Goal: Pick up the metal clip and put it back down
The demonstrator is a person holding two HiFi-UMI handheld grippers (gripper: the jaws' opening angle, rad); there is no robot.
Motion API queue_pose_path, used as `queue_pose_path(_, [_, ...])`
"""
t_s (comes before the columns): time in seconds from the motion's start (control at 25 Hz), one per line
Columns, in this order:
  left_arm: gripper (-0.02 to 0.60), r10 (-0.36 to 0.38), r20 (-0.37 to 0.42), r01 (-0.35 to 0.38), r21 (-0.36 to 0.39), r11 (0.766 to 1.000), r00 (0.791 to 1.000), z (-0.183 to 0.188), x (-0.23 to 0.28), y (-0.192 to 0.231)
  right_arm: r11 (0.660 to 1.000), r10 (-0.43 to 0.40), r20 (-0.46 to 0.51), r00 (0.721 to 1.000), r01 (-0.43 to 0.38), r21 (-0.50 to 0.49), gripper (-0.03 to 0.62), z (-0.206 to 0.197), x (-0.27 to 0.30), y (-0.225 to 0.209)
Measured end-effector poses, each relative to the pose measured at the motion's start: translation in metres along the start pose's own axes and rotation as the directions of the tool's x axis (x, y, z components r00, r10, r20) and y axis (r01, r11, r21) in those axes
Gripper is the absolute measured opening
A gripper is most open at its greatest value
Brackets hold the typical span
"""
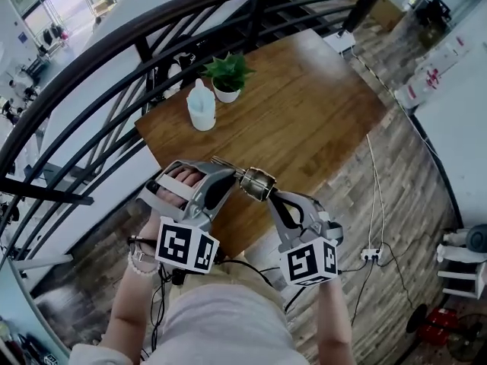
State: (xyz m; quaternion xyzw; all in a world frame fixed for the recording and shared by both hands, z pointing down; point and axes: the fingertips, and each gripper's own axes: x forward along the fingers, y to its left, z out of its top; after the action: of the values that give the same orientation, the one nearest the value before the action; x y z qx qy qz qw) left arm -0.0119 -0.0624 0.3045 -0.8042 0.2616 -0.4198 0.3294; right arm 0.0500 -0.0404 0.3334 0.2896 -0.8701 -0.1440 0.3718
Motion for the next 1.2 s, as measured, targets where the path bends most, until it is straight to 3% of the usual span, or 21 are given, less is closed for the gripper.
queue_pose_path(0.68, [0.063,0.086,0.011,-0.087,0.064,0.994,0.996,0.02,-0.029,0.018,0.997,-0.062,0.016,0.998,0.063,-0.051,0.03,0.026,-0.025,-0.008])
queue_pose_path(1.2, [0.063,0.08,0.012,-0.08,0.054,0.995,0.997,0.019,-0.026,0.015,0.997,-0.052,0.009,0.999,0.052,-0.055,0.029,0.022,-0.022,-0.009])
